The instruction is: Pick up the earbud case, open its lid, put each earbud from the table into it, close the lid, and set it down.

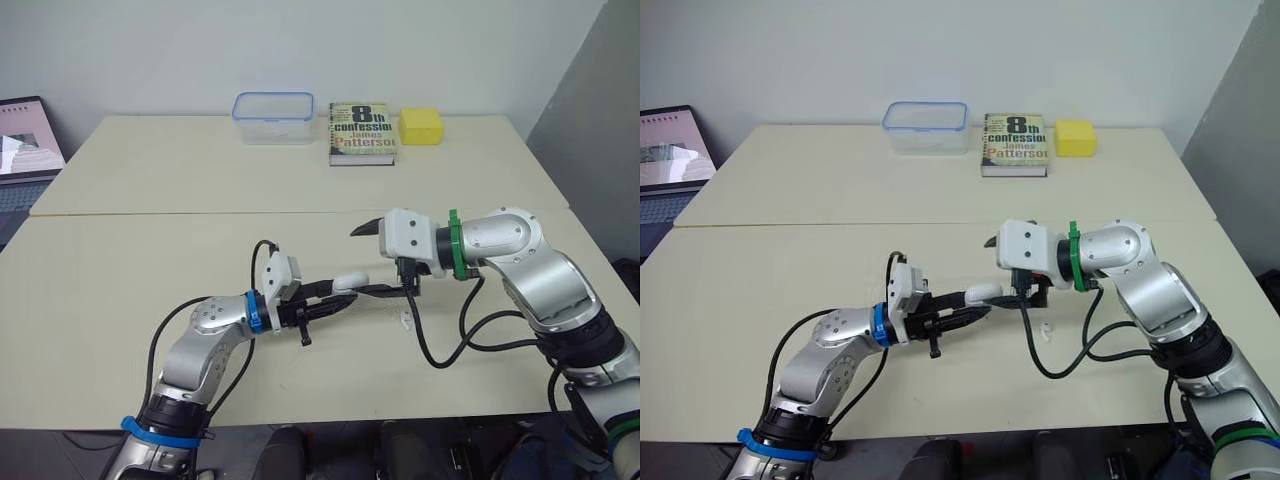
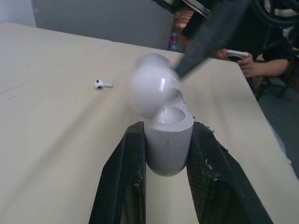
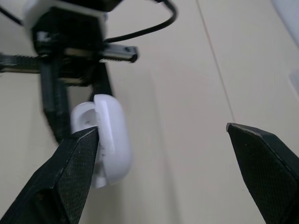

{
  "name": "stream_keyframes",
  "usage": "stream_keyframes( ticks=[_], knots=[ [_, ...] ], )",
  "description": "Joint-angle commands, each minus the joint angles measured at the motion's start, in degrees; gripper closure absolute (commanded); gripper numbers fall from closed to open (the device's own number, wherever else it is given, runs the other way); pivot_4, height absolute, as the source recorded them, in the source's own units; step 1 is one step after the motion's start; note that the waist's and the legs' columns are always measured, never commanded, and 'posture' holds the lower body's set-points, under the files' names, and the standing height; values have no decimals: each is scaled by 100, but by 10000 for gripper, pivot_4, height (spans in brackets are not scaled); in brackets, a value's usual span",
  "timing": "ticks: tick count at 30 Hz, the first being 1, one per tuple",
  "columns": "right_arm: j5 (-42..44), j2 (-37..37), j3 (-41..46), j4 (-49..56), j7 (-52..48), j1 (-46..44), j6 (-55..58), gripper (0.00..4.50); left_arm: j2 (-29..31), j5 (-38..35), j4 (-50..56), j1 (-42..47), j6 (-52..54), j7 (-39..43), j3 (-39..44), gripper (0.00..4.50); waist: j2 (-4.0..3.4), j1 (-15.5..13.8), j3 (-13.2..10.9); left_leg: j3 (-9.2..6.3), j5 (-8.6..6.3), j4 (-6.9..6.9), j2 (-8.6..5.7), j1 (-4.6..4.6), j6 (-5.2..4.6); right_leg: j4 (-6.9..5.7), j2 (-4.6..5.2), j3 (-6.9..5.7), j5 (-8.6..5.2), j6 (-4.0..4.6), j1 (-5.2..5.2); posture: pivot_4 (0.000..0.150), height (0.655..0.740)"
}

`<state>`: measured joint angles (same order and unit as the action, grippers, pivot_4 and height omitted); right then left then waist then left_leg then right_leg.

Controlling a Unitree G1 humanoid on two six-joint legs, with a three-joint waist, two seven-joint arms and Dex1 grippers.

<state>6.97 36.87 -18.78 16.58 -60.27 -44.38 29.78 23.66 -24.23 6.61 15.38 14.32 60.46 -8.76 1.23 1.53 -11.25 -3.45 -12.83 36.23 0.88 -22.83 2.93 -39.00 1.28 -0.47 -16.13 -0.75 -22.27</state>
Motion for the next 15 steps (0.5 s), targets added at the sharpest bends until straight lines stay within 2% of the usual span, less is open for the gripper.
stream_keyframes(
  ticks=[1, 9, 15],
  knots=[
    [137, 6, 301, 80, 52, -159, 102, 0, 13, -25, 236, 3, -139, 54, -9, 37032, 0, -1, 0, 0, 0, 0, 0, 0, 0, 1, 0, 0, 0, 0, 0, 1500, 7400],
    [540, 208, 571, 294, -116, 16, 298, 0, -63, 24, 173, -9, -197, -216, 113, 37032, 0, -1, 0, -1, 0, -2, 1, 0, -1, 0, -1, -2, 0, 0, -1, 1500, 7400],
    [799, 466, 1172, 511, -32, 649, -78, 0, -220, 165, 33, -133, -793, -624, 411, 37032, 1, -11, 1, 2, 0, -2, -2, -1, -1, 4, 3, 2, 0, 0, 0, 1500, 7400]
  ],
)
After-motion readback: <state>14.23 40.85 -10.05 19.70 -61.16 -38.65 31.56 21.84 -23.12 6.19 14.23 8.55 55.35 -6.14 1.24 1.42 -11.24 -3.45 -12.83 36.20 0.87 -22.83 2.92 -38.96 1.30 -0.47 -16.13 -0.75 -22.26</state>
